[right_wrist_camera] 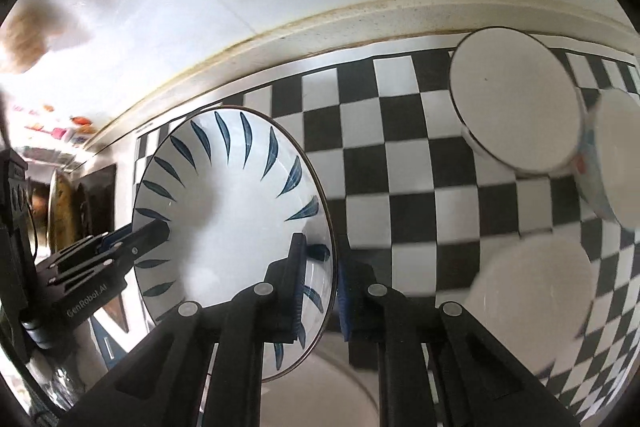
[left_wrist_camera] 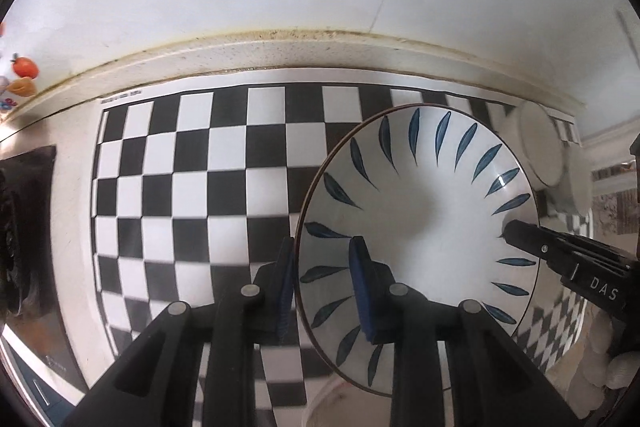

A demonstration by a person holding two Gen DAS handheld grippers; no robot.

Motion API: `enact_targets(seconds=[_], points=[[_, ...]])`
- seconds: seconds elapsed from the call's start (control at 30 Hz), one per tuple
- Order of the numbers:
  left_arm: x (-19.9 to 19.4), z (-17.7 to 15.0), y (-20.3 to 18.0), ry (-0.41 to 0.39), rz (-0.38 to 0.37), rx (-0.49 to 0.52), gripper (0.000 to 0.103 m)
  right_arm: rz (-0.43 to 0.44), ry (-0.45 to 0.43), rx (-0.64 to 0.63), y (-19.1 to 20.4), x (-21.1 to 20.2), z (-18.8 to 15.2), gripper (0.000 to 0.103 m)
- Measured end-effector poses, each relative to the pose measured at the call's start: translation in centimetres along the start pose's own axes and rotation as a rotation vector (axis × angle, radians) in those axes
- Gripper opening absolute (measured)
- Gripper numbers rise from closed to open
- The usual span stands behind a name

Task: Organize plates and bowls
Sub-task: 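Grip the rim of the blue-striped plate with both tools, then carry the blue-striped plate with both tools and lower it onto the stack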

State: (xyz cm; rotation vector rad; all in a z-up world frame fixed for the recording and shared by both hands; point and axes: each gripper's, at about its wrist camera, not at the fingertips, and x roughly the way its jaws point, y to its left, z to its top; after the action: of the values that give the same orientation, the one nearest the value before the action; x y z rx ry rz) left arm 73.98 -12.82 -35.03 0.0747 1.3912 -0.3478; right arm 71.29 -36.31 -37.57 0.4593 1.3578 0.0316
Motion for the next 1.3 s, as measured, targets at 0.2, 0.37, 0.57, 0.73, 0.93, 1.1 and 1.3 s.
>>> enact_targets(seconds=[0.2, 0.37, 0.57, 0.73, 0.93, 1.1, 1.3], points=[[-4.4, -3.3, 1.2, -0.043, -0.002, 0.02, 0.024, 0.02, -0.032, -0.032, 1.3, -3.2, -4.7, 0.015], [-6.3, -5.7, 0.9, -0.05, -0.017, 0.035, 0.024, 0.031, -0.041, -0.043, 1.3, -5.0, -8.4, 0.015], [-6.2, -9.1, 0.3, -0.019, -0.021, 0.063, 0.024, 0.035, -0.015, -0.037, 0.6, -4.9, -12.9, 0.015], [-3.5, -11.3, 0.1, 0.05, -0.019, 0.066, 0.024, 0.035, 0.047, -0.016, -1.0, -2.7, -16.1, 0.015], [0.2, -13.0, -0.3, 0.13, 0.014, 0.087, 0.024, 0.012, 0.109, -0.004, -2.5, 0.7, -18.2, 0.015], [2.0, -13.7, -0.6, 0.176, 0.035, 0.104, 0.024, -0.011, 0.141, -0.015, -3.0, 2.5, -19.0, 0.015], [2.7, -14.1, -0.8, 0.2, 0.059, 0.114, 0.024, -0.038, 0.174, -0.043, -2.8, 3.8, -19.4, 0.015]])
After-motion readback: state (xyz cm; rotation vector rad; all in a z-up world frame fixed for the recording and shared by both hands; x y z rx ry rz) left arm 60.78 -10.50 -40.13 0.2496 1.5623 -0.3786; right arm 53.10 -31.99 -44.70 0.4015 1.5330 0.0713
